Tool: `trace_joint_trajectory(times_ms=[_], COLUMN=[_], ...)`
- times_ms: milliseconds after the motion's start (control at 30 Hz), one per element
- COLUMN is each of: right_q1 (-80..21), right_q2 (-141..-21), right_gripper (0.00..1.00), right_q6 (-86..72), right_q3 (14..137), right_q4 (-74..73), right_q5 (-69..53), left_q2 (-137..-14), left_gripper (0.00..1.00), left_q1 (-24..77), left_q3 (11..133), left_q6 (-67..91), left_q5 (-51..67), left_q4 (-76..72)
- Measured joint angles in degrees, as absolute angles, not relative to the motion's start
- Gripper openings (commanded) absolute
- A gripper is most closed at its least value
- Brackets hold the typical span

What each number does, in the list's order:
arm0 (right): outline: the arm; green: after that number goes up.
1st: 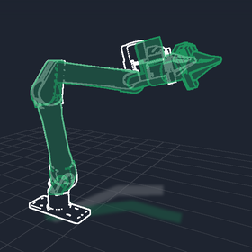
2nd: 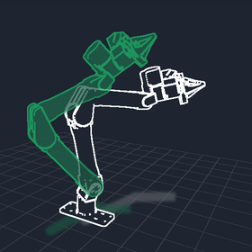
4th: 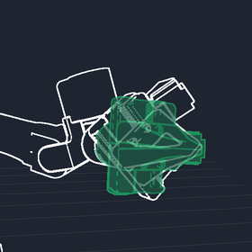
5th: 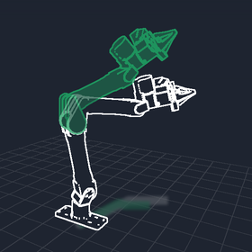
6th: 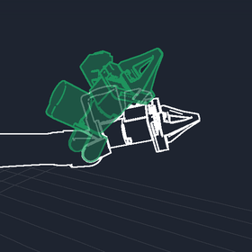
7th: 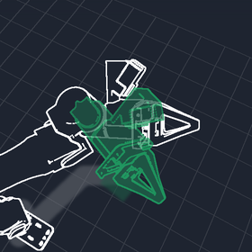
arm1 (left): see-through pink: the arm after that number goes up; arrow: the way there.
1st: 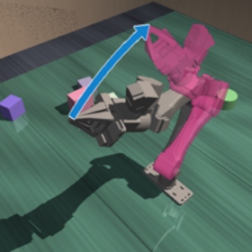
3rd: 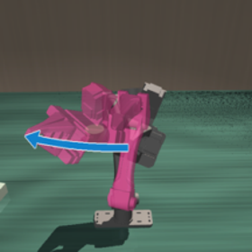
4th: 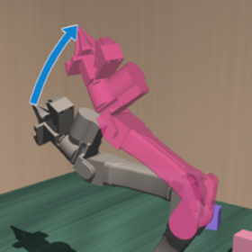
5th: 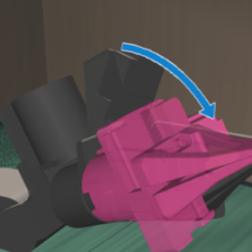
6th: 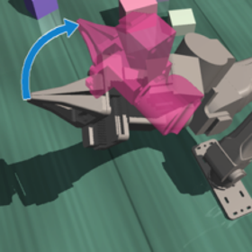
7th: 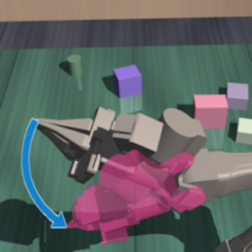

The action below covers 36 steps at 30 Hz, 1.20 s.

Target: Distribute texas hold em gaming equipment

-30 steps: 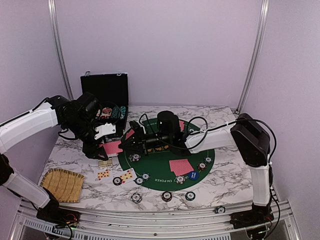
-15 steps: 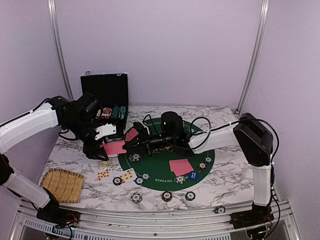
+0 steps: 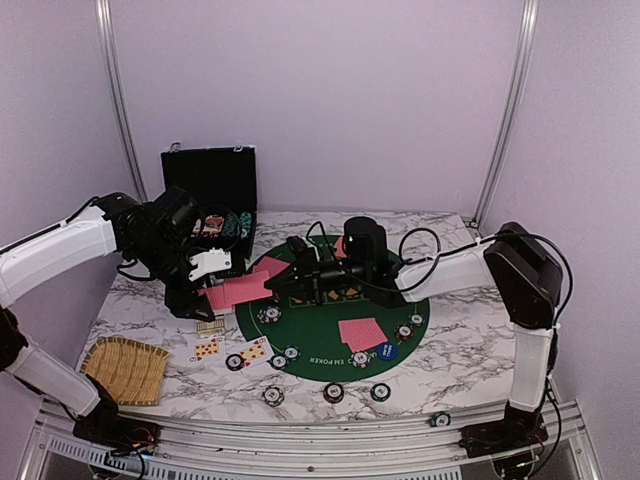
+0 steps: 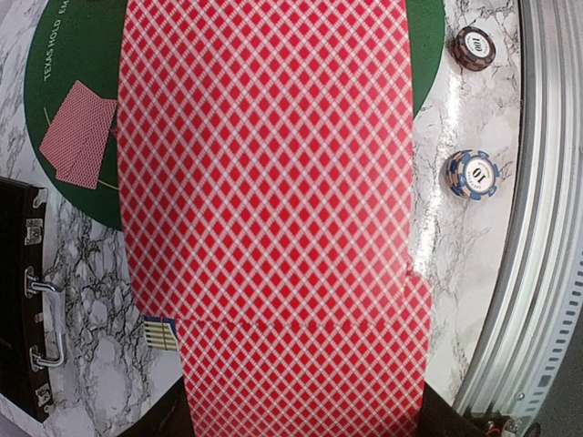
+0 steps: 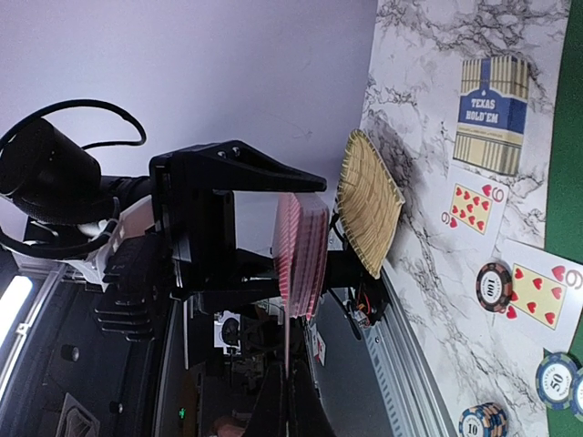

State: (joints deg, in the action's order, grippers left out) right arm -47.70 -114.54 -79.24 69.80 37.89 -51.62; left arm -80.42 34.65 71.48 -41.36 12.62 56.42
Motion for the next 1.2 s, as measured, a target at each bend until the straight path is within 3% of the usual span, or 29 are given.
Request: trace_joint_trajectory(times_ms=[367,500,600,833,1000,1200], right_q1=[-45.9,-43.3,-41.5,-41.4,-44.0,-49.9], right_q2=[-111.4,-109.9,-110.2,-114.5,-119.7,-125.1], right_gripper=[0.00,0.00,0.00,0.00,0.00,0.00], right_q6=[-75.3,-66.5,-54.1,-27.6,-15.2,-1.8], right_q3=[68.3,70.5,78.8,103.0,110.1,110.4], right_q4=[33.0,21.0,3.4,-28.2,-39.4,-43.5], right_q5=[-52.6,-51.8,-47.5,-25.5,-6.3,17.6], left_q2=[-80.4,-80.2,-79.9,-79.4,-79.4,-78.9], left_gripper=[0.00,0.00,0.00,0.00,0.00,0.00], left_q1=[34.7,34.7,34.7,34.6,34.5,34.5], left_q3=[71.1,71.0,70.8,69.9,69.9,69.9], left_q6=[-41.3,-41.3,-41.3,-41.3,-41.3,-41.3], left_q5=[12.0,11.9,11.9,11.9,11.9,11.9], left_q4=[56.4,56.4,56.4,56.4,56.4,56.4])
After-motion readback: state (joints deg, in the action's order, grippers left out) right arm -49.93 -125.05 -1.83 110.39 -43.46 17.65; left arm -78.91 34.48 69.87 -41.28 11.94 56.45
